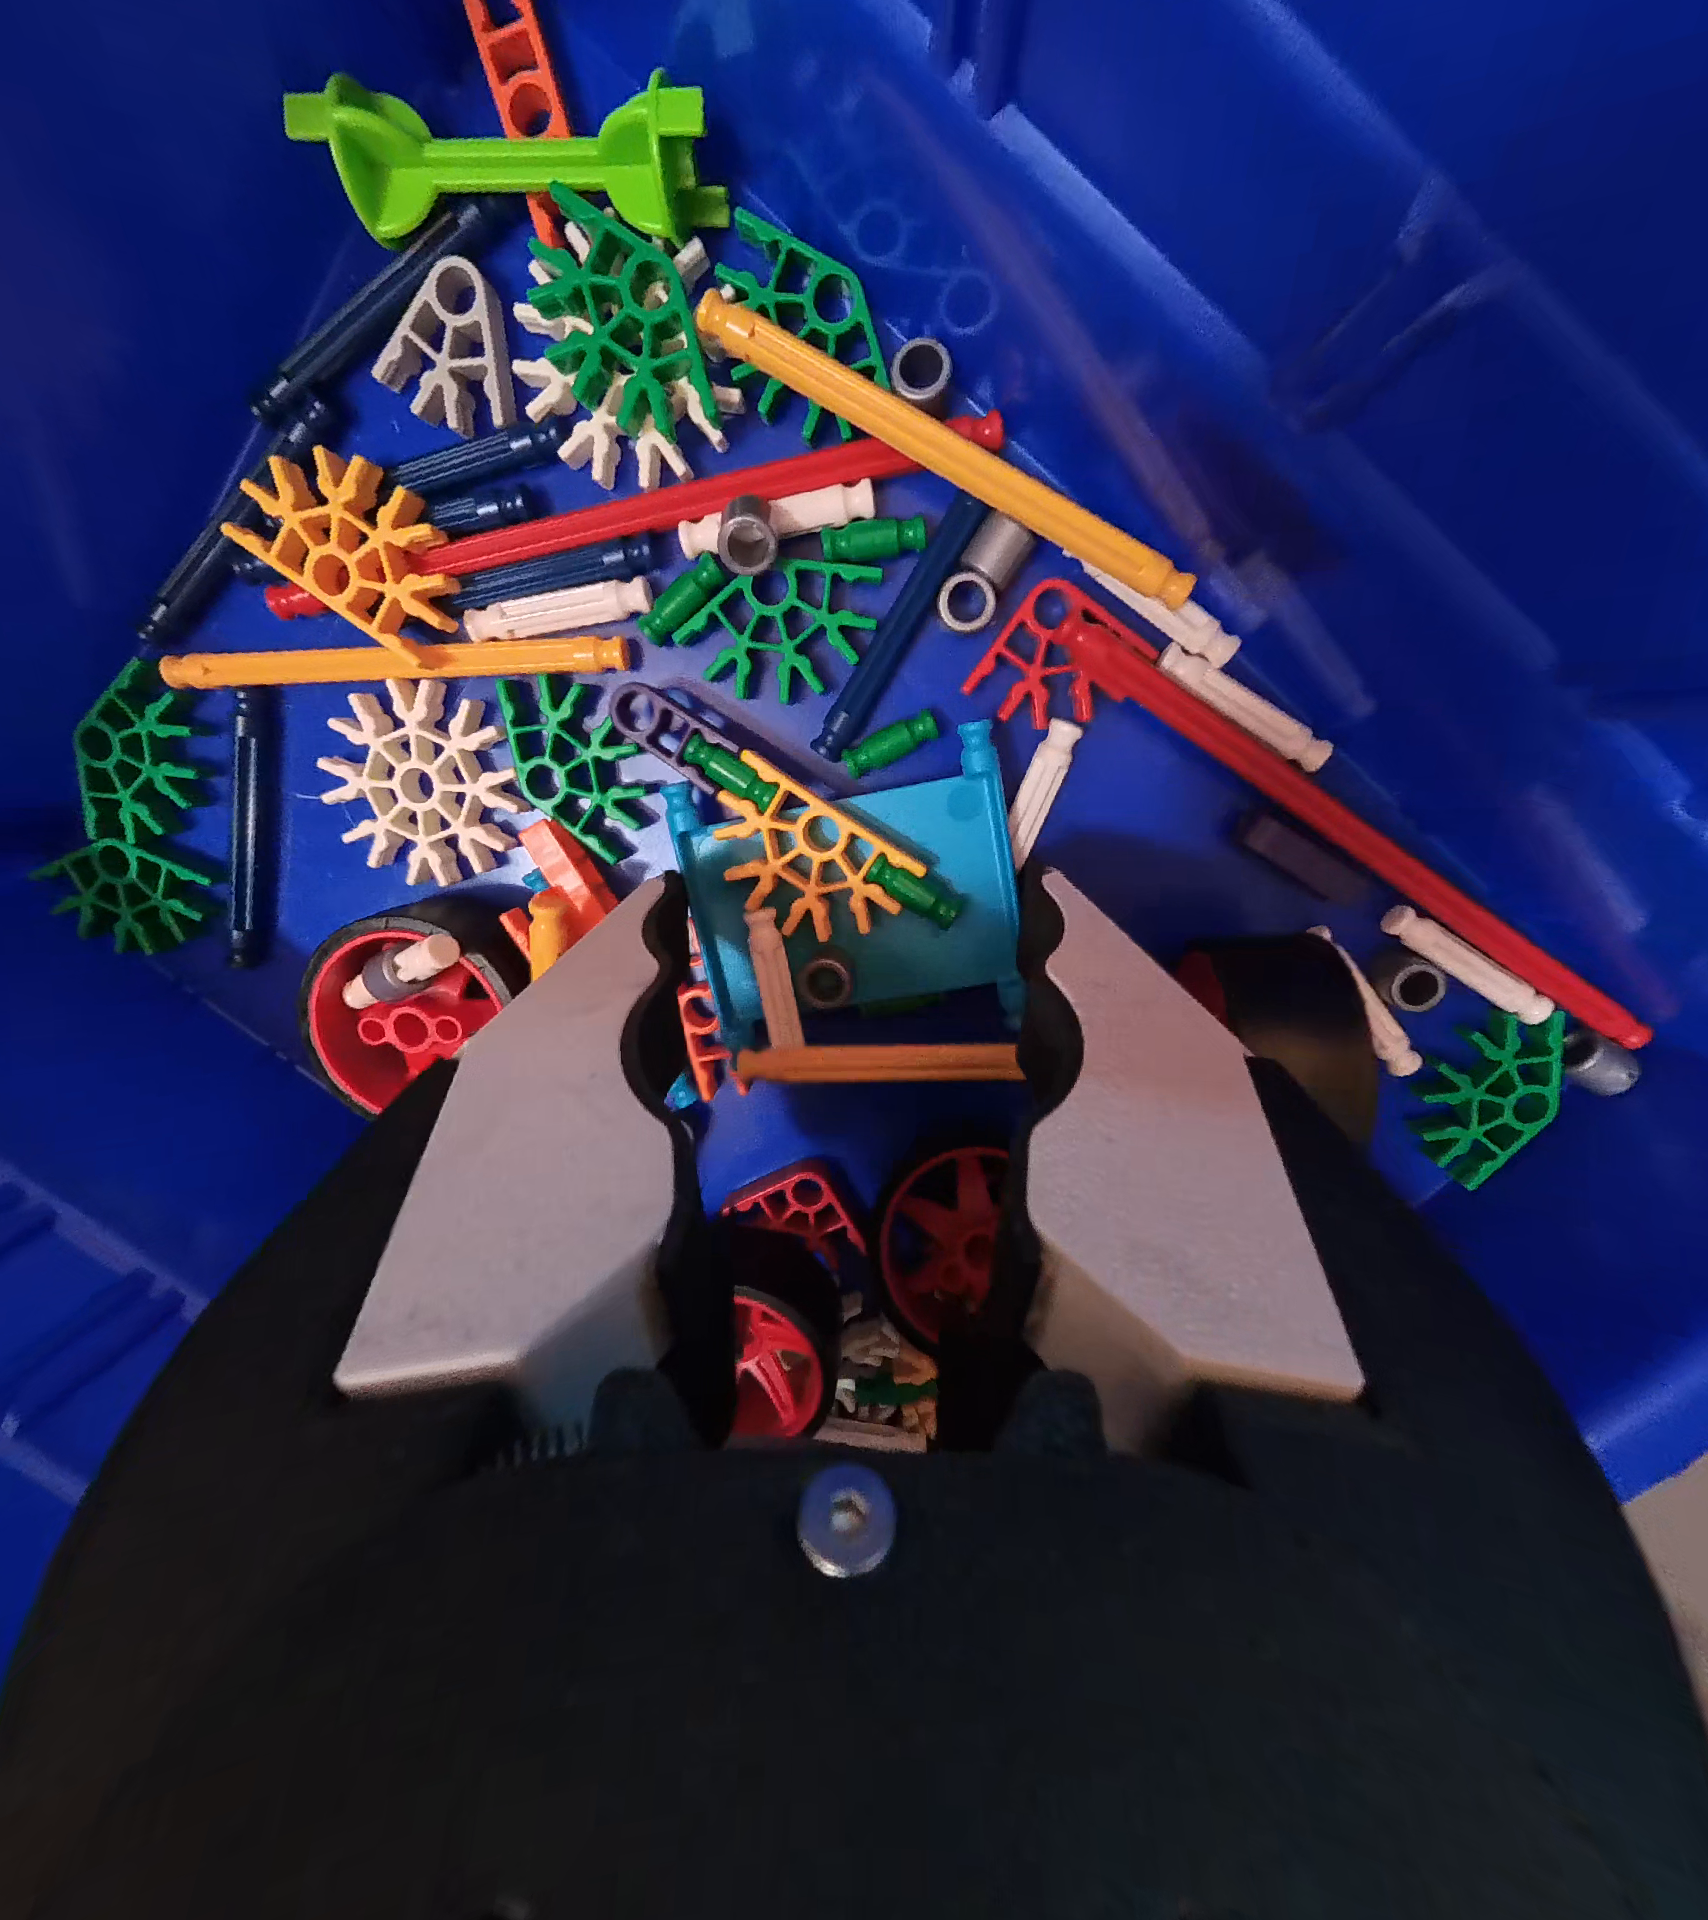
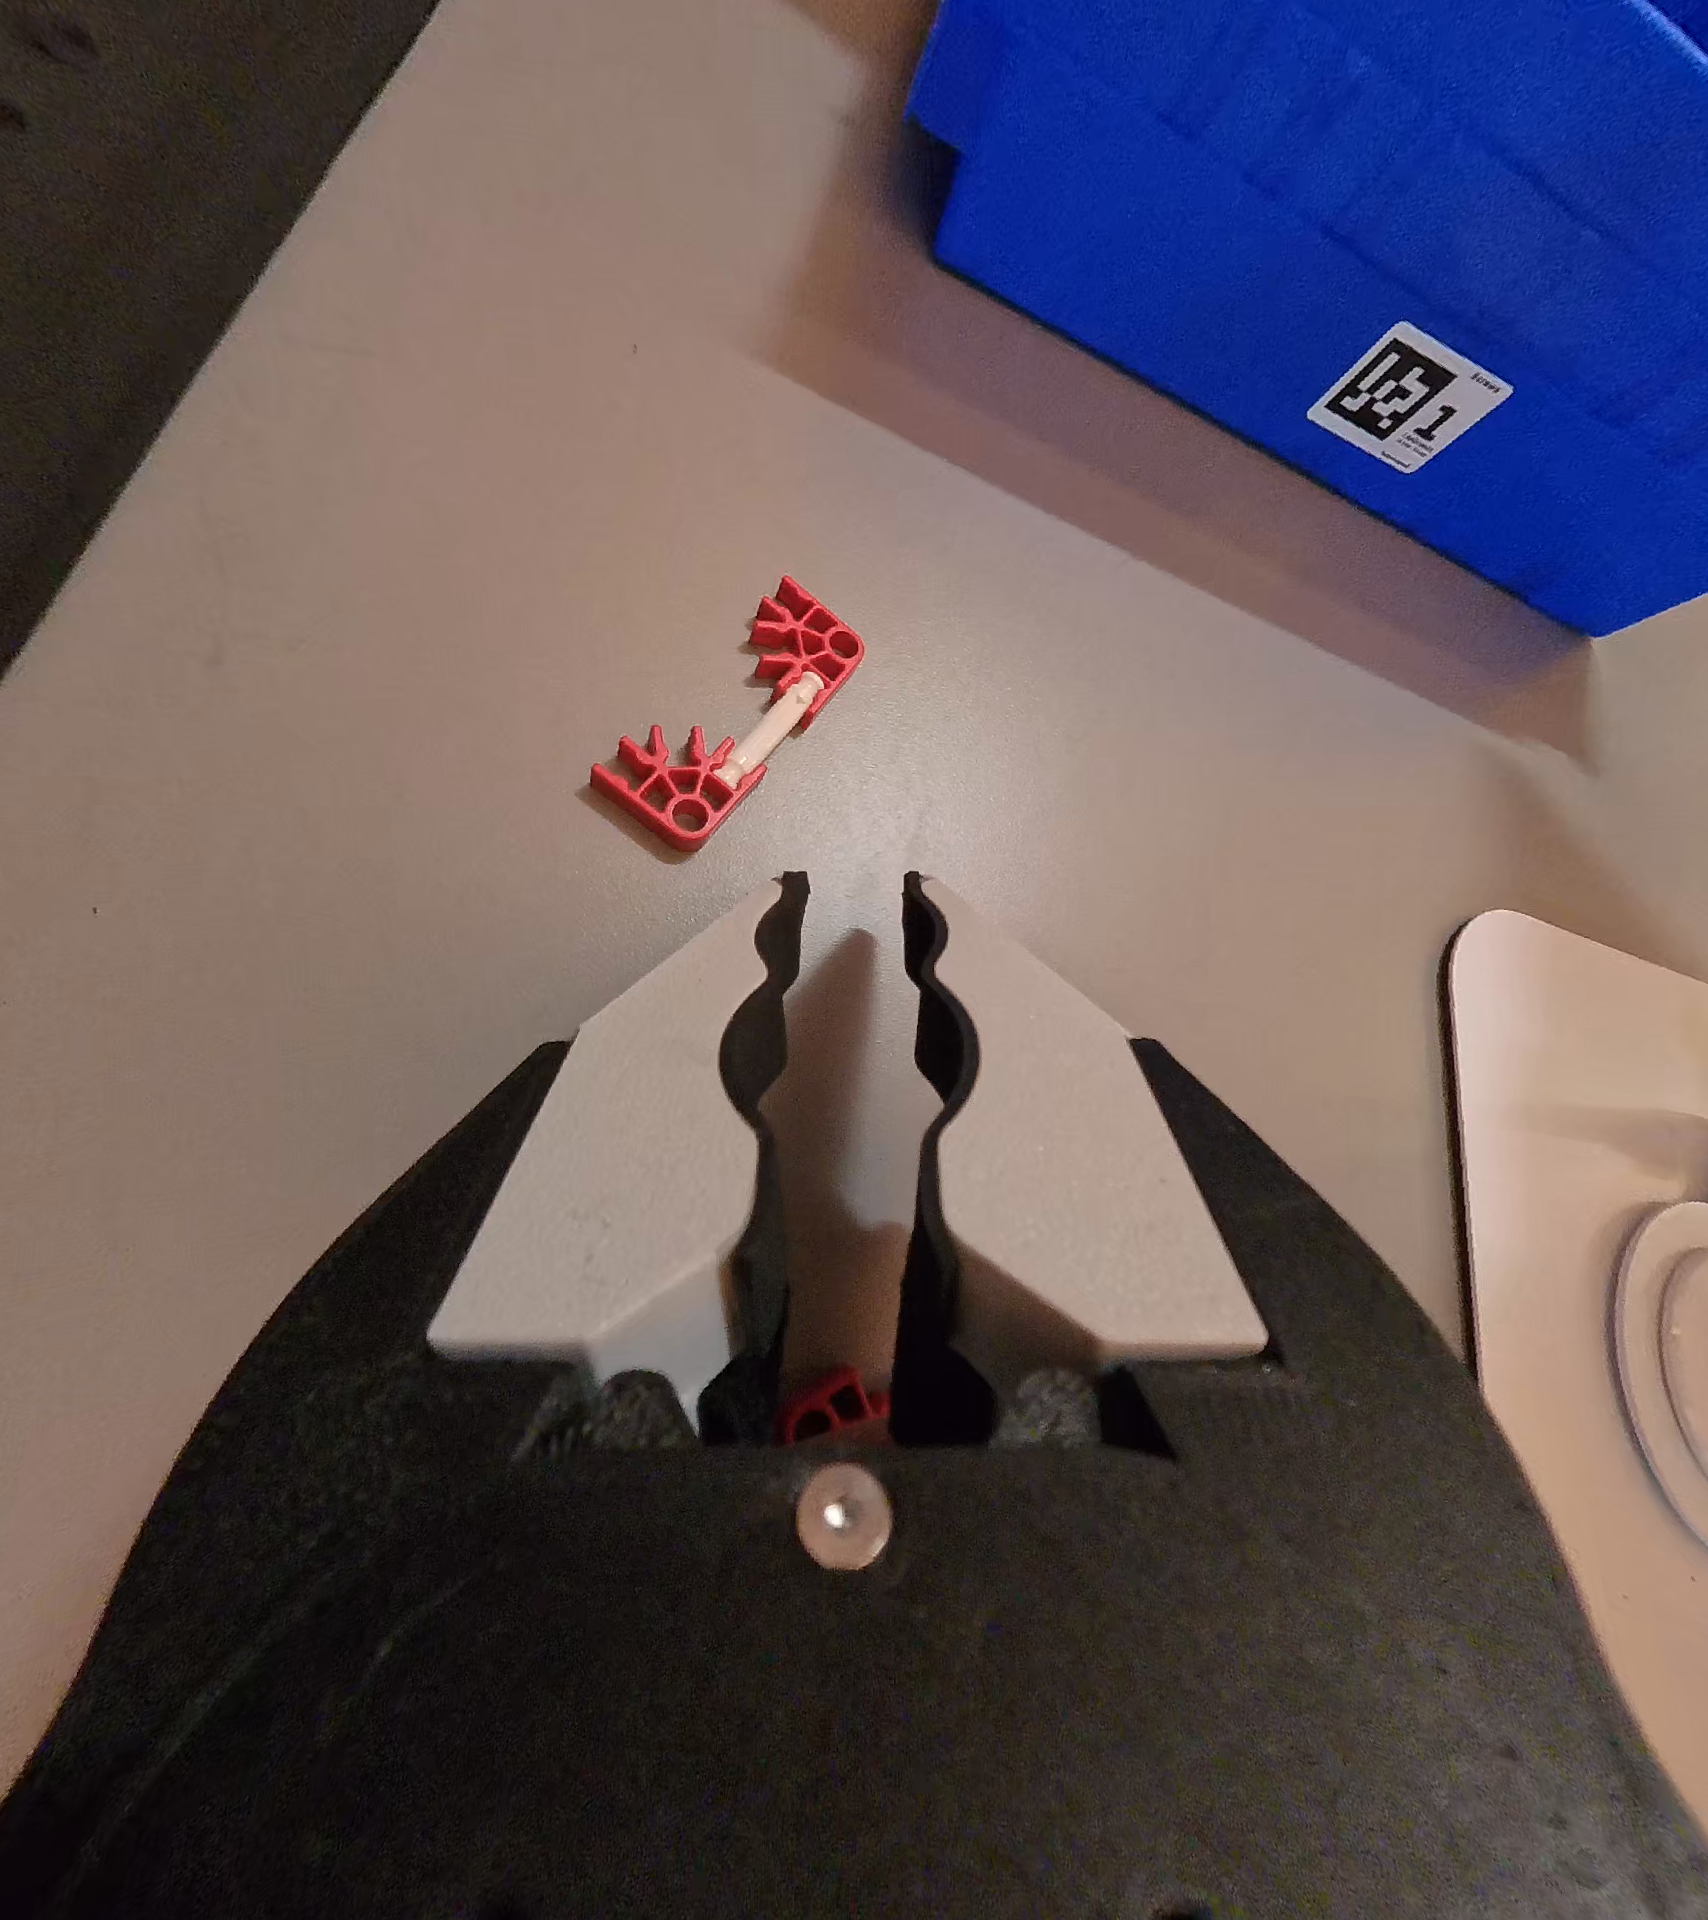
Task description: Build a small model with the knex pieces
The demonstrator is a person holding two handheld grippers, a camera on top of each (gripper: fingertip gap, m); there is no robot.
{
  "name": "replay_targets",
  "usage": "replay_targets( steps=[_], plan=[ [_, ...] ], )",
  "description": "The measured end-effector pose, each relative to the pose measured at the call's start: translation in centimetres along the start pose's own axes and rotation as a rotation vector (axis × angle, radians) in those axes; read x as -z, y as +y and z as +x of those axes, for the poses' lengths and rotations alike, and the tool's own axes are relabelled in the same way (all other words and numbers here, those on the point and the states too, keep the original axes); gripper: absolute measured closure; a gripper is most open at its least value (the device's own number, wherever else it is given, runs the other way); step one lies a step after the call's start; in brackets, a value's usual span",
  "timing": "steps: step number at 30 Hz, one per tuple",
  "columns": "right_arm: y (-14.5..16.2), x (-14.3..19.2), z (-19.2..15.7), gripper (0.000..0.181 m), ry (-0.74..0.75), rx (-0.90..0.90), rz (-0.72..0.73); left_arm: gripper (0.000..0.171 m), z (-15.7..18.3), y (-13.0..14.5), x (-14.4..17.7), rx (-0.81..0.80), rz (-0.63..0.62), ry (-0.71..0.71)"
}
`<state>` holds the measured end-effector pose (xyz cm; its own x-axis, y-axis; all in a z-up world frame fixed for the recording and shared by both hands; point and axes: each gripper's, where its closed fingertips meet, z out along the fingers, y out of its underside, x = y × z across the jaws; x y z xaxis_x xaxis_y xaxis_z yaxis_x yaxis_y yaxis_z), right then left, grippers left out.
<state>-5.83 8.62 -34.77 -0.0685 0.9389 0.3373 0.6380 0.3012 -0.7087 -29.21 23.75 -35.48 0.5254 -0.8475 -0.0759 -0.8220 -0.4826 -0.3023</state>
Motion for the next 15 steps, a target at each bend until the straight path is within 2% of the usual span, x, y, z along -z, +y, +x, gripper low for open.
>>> replay_targets(
  steps=[6,9,11,12,15],
  plan=[
    [-0.1,0.0,0.1,0.164,0.003,-0.004,0.006,0.109,-0.5,0.0,0.7,-0.060,0.037,-0.097],
    [-0.2,0.1,0.2,0.162,0.006,-0.011,0.012,0.109,-0.6,-1.0,2.0,-0.133,0.109,-0.169],
    [-0.3,0.1,0.3,0.162,0.010,-0.011,0.015,0.110,-1.6,-2.0,3.4,-0.229,0.156,-0.332],
    [-0.3,0.1,0.3,0.162,0.012,-0.009,0.014,0.109,-2.2,-1.9,4.0,-0.305,0.120,-0.430],
    [-0.4,0.1,0.3,0.162,0.020,0.003,0.010,0.110,-2.2,-2.5,5.0,-0.416,0.106,-0.549]
  ],
)
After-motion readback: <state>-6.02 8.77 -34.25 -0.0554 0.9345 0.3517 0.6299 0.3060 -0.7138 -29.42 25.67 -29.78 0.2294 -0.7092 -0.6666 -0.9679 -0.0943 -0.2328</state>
